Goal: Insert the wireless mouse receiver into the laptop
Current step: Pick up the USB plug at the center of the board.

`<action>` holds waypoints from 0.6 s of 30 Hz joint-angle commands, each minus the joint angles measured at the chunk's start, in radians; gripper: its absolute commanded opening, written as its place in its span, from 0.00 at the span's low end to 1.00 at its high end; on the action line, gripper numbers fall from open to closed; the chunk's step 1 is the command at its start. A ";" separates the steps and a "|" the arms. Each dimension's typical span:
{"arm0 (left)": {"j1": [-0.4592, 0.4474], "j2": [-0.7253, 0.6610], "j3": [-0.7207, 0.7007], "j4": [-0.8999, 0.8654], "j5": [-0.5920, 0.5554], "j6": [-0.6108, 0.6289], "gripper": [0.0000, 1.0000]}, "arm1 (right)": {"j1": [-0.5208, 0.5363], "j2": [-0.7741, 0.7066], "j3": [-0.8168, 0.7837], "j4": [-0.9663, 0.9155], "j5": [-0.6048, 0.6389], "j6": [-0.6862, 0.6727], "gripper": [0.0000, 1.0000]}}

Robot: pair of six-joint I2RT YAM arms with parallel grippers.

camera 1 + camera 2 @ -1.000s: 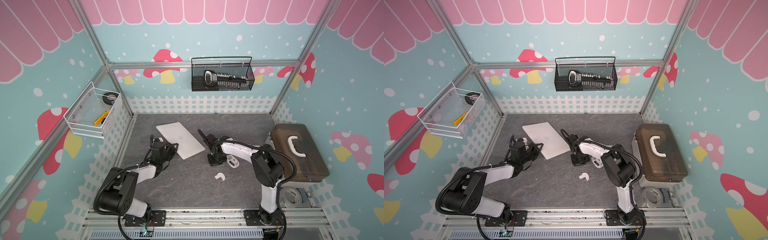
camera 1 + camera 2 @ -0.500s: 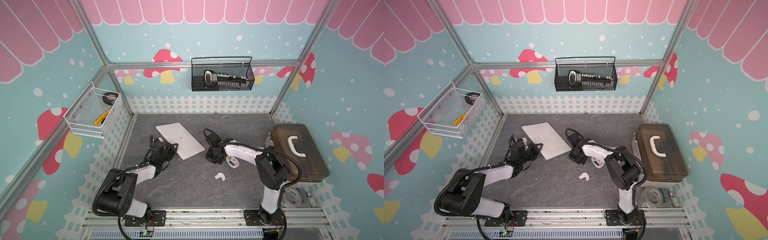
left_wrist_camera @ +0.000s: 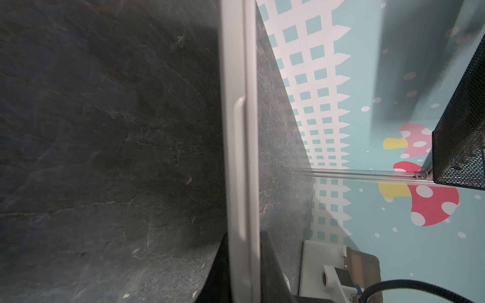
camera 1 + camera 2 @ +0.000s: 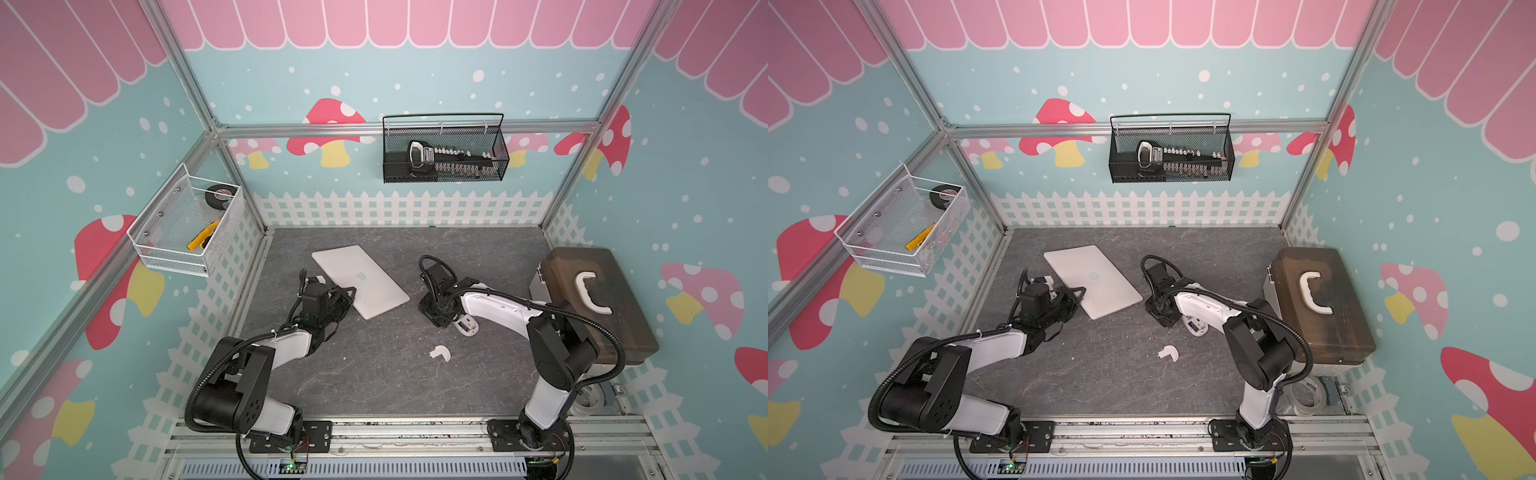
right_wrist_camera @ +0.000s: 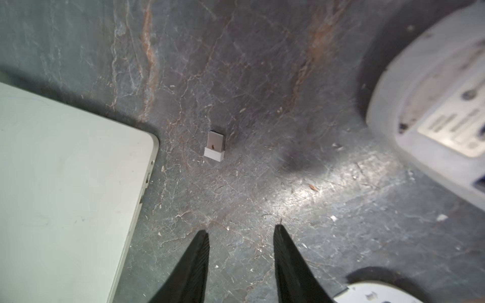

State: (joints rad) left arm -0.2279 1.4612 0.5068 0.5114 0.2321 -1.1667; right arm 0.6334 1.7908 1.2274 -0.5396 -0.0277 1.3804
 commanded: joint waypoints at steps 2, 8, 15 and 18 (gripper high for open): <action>0.012 -0.069 0.046 0.040 -0.017 0.046 0.00 | -0.020 0.054 0.274 -0.145 -0.091 -0.717 0.41; 0.013 -0.080 0.067 -0.015 -0.024 0.062 0.00 | -0.007 0.079 0.425 -0.407 0.077 -1.507 0.46; 0.024 -0.088 0.075 -0.057 -0.016 0.064 0.00 | -0.014 0.237 0.643 -0.635 0.165 -0.897 0.37; 0.024 -0.084 0.075 -0.053 -0.019 0.064 0.00 | -0.001 0.148 0.452 -0.454 0.142 -0.674 0.40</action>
State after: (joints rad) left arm -0.2108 1.4147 0.5339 0.3923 0.2298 -1.1515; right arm 0.6170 1.9961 1.7805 -1.0061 0.1089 0.4419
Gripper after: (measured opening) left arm 0.124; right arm 0.394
